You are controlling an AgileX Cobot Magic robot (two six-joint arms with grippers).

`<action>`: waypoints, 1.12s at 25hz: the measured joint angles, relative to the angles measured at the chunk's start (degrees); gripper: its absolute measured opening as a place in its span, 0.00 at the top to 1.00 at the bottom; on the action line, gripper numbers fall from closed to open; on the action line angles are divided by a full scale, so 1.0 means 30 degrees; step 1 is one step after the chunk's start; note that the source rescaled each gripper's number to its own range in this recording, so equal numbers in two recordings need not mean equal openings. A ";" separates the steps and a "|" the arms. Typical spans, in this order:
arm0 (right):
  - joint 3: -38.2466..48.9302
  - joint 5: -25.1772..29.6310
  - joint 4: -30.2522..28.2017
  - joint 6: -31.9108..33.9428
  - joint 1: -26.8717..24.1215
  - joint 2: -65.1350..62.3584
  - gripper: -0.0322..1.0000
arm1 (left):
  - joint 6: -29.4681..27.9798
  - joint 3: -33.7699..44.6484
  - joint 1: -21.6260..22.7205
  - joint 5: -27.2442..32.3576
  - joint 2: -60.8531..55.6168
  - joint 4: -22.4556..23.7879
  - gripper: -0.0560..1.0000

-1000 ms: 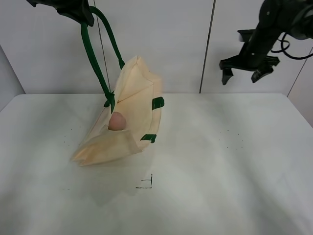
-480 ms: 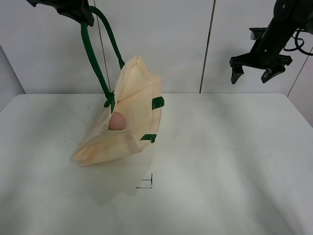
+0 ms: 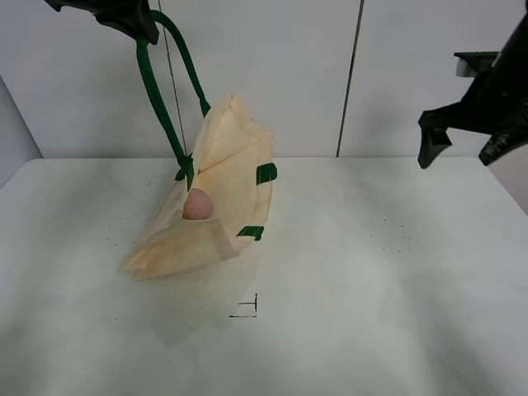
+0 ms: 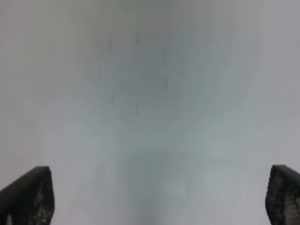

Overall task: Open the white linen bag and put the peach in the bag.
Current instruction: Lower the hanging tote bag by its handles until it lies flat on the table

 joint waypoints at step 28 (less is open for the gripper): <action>1.9726 -0.3443 -0.0668 0.0566 0.0091 -3.2799 0.00 | 0.0000 0.0041 0.0000 0.0000 0.0000 0.0000 0.95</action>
